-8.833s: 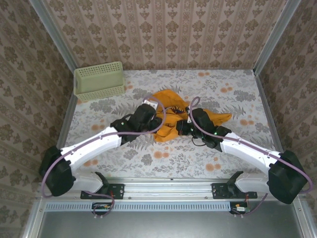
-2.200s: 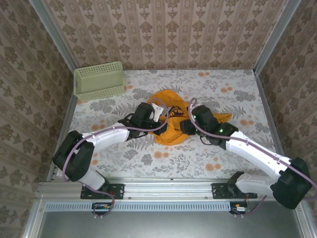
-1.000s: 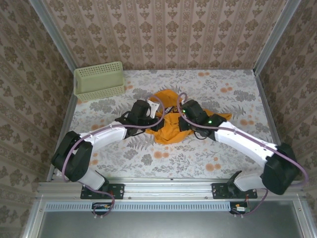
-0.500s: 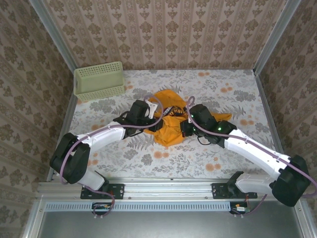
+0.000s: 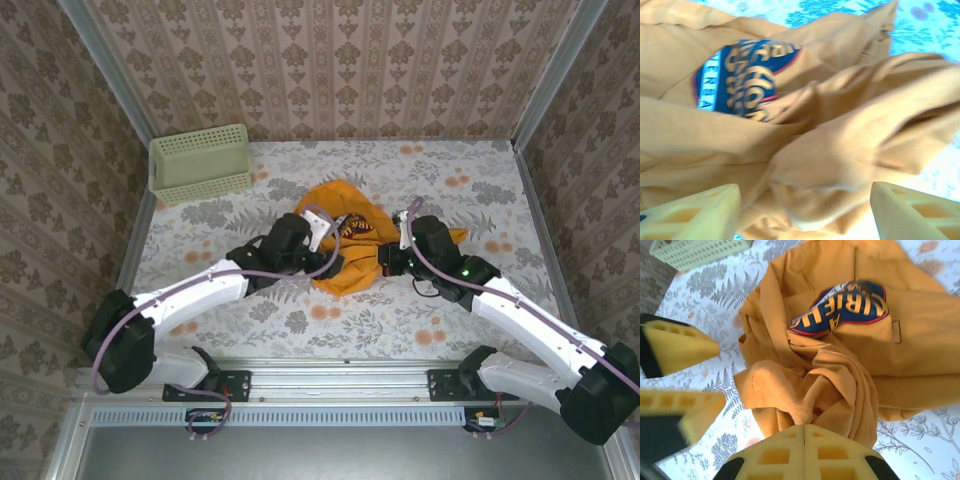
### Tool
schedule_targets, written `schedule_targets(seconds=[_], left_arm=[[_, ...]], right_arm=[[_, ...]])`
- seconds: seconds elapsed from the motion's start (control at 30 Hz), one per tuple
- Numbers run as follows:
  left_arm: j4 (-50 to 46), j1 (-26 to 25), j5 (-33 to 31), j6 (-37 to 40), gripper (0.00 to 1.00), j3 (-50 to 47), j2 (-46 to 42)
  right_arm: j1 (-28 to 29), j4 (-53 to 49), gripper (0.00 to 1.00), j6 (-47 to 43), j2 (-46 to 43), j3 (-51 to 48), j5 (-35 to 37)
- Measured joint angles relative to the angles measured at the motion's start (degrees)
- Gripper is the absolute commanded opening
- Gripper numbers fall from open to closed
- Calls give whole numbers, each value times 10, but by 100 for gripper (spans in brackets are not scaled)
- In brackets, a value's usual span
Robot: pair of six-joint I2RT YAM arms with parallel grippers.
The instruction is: Fold the inside-out t-shirt
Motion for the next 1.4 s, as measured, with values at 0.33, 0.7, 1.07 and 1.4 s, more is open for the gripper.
schedule_targets(seconds=[0.33,0.7,1.07,1.4], left_arm=[[-2,-29,-20,33,67,18,34],[-5,-27,-51,52,30,54,98],[-3,6,-22,28,0,55,99],[15,48,65,-51,0,55,54]], right_arm=[[26,26,0,-1,4,0,-30],[33,28,0,-3,4,0,-34],[32,12,27,4,36,7,45],[100,1,61,17,1,-16,129]])
